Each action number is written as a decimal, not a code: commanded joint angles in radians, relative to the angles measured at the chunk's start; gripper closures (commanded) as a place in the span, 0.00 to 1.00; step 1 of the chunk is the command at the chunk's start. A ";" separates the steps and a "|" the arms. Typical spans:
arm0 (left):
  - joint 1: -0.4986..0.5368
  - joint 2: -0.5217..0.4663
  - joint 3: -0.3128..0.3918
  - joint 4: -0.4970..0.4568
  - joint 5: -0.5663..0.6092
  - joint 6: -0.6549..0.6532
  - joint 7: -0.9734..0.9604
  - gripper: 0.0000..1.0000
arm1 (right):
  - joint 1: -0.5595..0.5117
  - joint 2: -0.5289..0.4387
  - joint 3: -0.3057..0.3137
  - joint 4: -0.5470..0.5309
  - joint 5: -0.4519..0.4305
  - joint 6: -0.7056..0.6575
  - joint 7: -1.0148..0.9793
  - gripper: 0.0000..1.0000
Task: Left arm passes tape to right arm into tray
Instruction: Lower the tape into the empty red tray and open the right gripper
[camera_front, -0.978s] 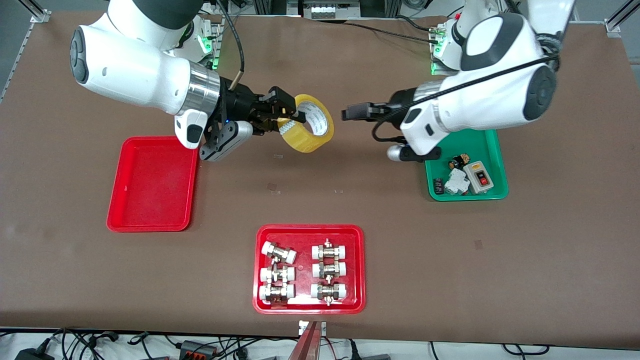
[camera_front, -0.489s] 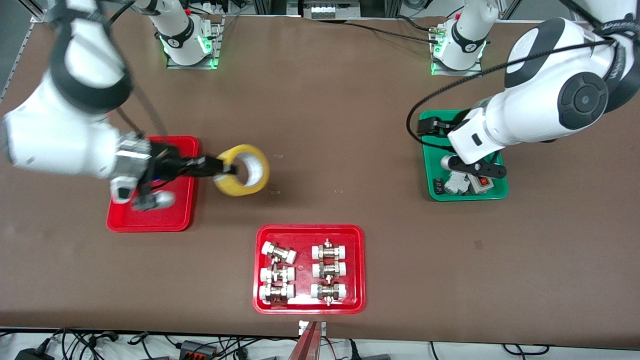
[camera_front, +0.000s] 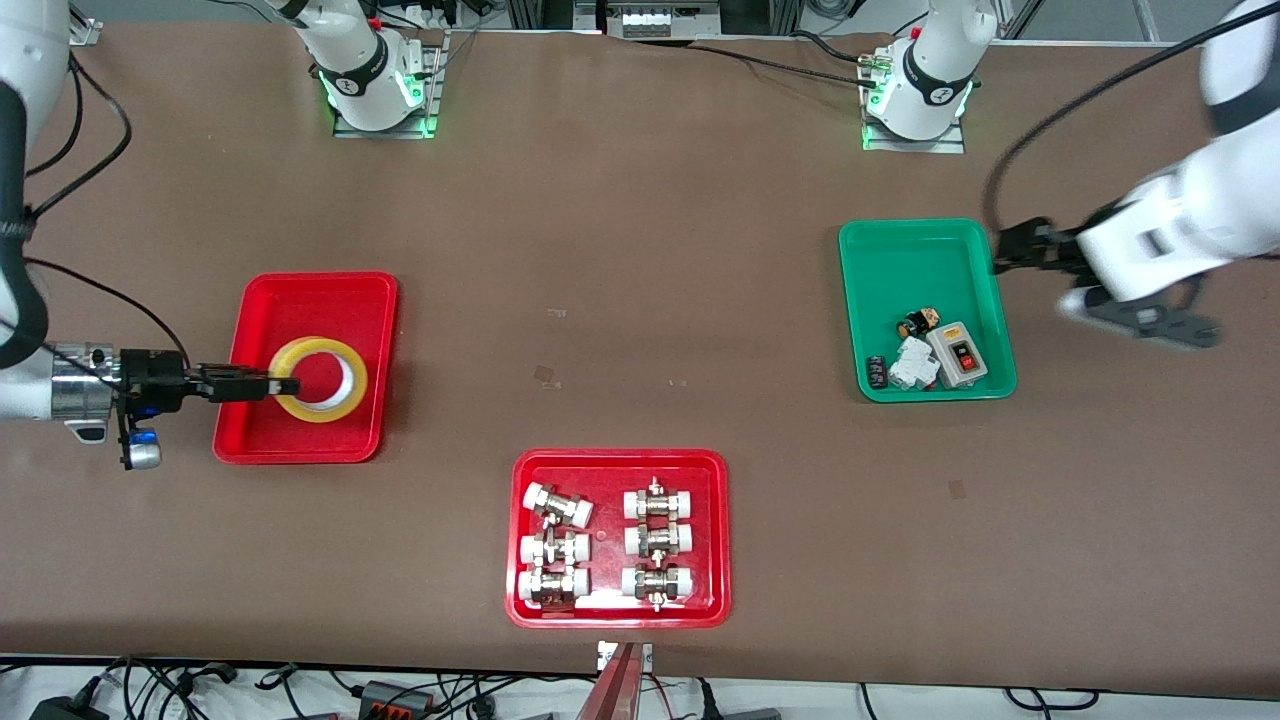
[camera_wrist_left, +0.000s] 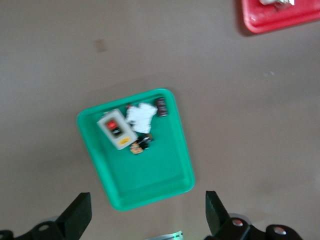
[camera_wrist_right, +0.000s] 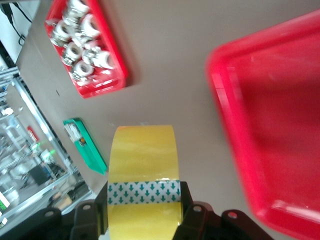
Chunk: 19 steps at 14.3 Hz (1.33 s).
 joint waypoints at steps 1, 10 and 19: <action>0.018 -0.116 -0.001 -0.071 0.058 -0.020 0.012 0.00 | -0.065 0.073 0.025 0.017 -0.043 -0.034 -0.168 0.61; 0.018 -0.241 -0.012 -0.185 0.055 0.065 -0.045 0.00 | -0.132 0.162 0.025 -0.058 -0.048 -0.024 -0.404 0.61; 0.014 -0.239 -0.015 -0.169 0.064 0.055 -0.166 0.00 | -0.096 0.165 0.023 -0.058 -0.160 0.056 -0.421 0.00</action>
